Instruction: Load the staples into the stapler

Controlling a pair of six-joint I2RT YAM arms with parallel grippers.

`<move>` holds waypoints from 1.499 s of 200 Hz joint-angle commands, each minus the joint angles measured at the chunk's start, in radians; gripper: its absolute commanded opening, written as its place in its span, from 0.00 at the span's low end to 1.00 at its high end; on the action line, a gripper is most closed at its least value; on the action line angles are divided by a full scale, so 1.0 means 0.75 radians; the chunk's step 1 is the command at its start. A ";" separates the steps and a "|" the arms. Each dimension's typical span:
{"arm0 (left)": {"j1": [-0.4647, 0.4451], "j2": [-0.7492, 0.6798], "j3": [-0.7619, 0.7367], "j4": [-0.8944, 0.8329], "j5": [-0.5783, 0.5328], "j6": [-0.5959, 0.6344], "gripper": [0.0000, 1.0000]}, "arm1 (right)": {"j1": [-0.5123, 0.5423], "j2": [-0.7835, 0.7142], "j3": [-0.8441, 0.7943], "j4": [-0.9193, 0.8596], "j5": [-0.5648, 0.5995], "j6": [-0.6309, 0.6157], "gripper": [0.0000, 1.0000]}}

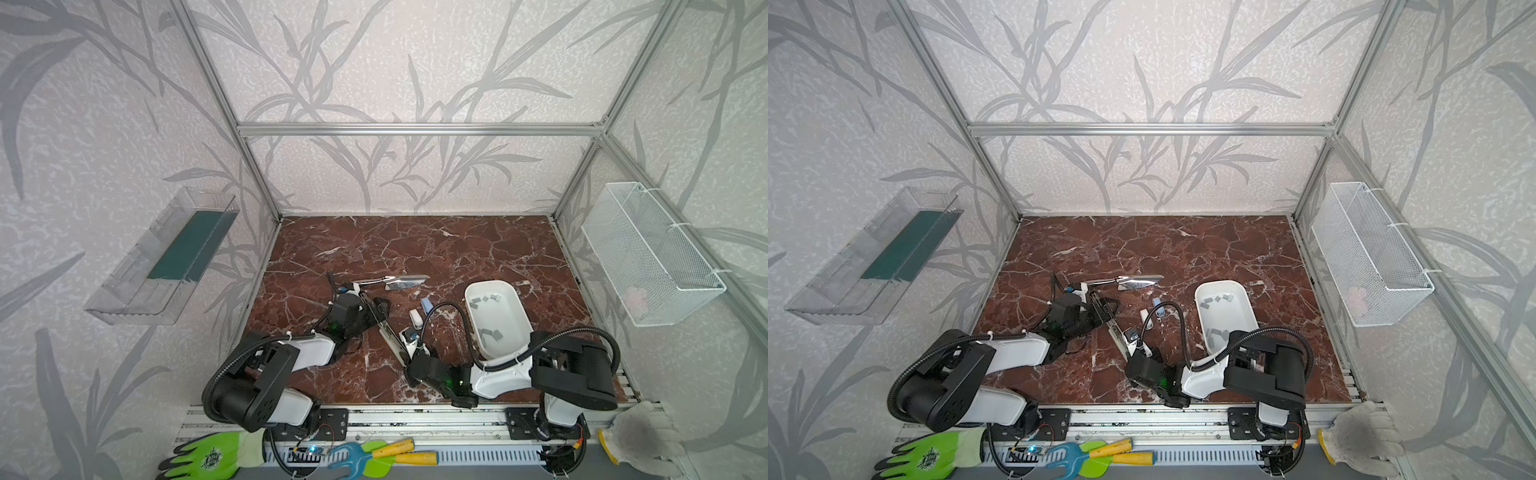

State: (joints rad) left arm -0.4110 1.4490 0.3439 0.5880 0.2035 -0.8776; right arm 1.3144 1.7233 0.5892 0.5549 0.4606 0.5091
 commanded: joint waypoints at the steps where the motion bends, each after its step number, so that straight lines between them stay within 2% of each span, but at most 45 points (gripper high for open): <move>1: 0.023 0.105 0.005 -0.063 -0.041 -0.029 0.97 | 0.002 -0.063 -0.033 0.029 -0.035 0.003 0.08; 33: 0.087 0.175 0.025 0.041 -0.041 0.016 0.95 | 0.002 -0.069 -0.041 0.025 -0.065 -0.006 0.07; 52: 0.124 0.173 0.039 0.099 0.028 0.040 0.95 | 0.002 -0.058 -0.028 0.011 -0.100 -0.016 0.05; 97: 0.125 0.131 0.146 0.067 0.150 0.129 0.92 | 0.003 -0.048 -0.022 0.013 -0.085 -0.025 0.05; 158: 0.083 -0.097 0.114 0.069 0.219 0.282 0.92 | 0.002 -0.030 0.007 0.019 -0.095 -0.058 0.05; 193: 0.071 -0.126 0.124 -0.047 0.145 0.269 0.92 | 0.001 -0.030 0.012 0.023 -0.097 -0.059 0.05; 218: 0.068 -0.114 0.078 0.066 0.204 0.268 0.92 | 0.001 -0.030 0.010 0.028 -0.101 -0.054 0.05; 249: 0.007 -0.158 0.026 0.165 0.242 0.295 0.92 | 0.002 0.021 0.017 0.031 -0.094 -0.054 0.05; 272: -0.078 -0.270 0.014 0.104 0.189 0.352 0.90 | 0.003 0.029 0.009 0.041 -0.081 -0.047 0.05; 300: -0.192 -0.413 -0.024 0.058 0.117 0.410 0.82 | 0.002 0.026 -0.003 0.051 -0.055 -0.041 0.05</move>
State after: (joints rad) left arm -0.5018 1.2255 0.3519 0.6319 0.3302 -0.6281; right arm 1.3109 1.7256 0.5827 0.5789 0.4118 0.4774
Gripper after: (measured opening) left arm 0.842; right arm 0.184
